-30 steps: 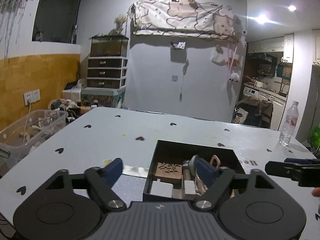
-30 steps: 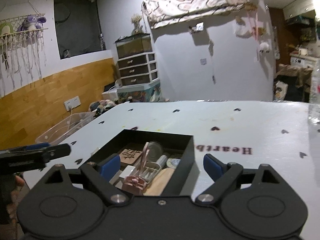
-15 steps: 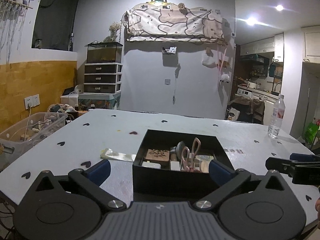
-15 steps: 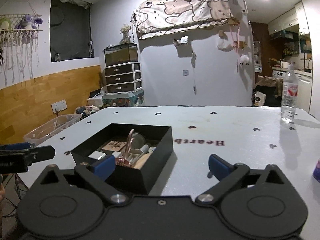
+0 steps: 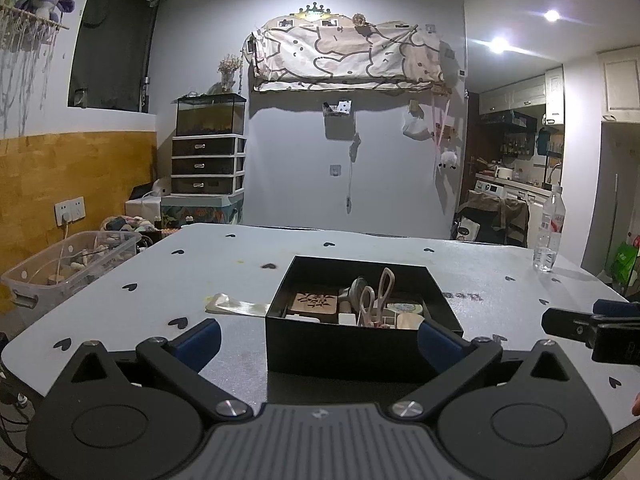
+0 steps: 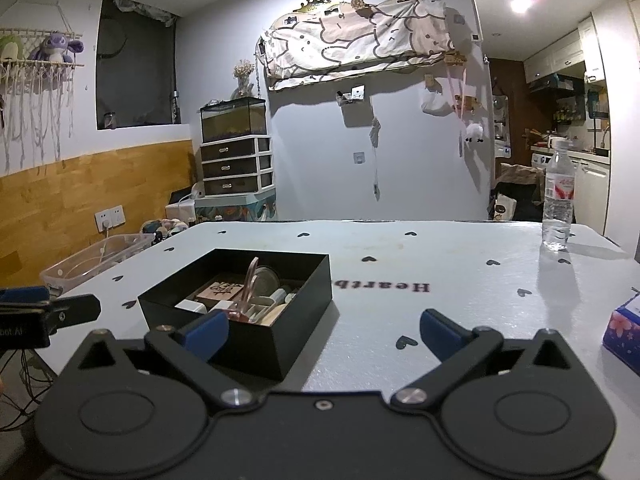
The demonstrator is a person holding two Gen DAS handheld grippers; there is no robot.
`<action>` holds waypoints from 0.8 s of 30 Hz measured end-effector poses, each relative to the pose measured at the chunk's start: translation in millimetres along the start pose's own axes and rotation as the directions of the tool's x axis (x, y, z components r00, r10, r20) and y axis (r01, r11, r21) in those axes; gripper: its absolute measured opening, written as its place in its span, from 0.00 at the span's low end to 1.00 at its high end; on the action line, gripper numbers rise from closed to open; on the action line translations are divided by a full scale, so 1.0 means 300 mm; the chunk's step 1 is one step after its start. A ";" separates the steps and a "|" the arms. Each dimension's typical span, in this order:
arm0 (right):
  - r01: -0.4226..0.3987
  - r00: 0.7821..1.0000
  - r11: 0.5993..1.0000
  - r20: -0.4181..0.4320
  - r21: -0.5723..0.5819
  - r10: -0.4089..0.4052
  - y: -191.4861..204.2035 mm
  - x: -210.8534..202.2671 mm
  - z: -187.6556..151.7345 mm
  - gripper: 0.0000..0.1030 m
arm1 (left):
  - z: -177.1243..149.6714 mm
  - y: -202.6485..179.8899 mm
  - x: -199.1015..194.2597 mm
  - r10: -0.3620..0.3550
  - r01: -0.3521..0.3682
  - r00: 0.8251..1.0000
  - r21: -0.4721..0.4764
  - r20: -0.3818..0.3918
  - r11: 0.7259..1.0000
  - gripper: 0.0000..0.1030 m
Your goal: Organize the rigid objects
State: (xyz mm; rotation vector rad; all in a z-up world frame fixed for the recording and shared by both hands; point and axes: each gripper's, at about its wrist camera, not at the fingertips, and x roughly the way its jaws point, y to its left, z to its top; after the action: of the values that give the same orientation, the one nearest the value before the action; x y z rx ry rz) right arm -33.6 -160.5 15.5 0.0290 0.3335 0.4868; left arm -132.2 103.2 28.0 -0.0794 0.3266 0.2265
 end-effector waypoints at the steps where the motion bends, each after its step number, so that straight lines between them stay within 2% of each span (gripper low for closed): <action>1: 0.001 1.000 1.000 0.001 -0.001 -0.001 -0.001 -0.001 -0.001 1.00 | -0.001 -0.002 -0.002 -0.001 0.001 1.000 0.002 0.000 1.000 1.00; 24: 0.006 1.000 1.000 0.006 -0.006 -0.006 -0.006 -0.013 -0.002 1.00 | 0.000 -0.016 -0.001 -0.003 0.003 1.000 0.007 0.002 1.000 1.00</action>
State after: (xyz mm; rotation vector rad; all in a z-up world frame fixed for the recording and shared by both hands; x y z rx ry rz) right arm -36.1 -163.9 15.9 0.0237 0.3264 0.4815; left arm -131.5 98.6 28.4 -0.0728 0.3257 0.2221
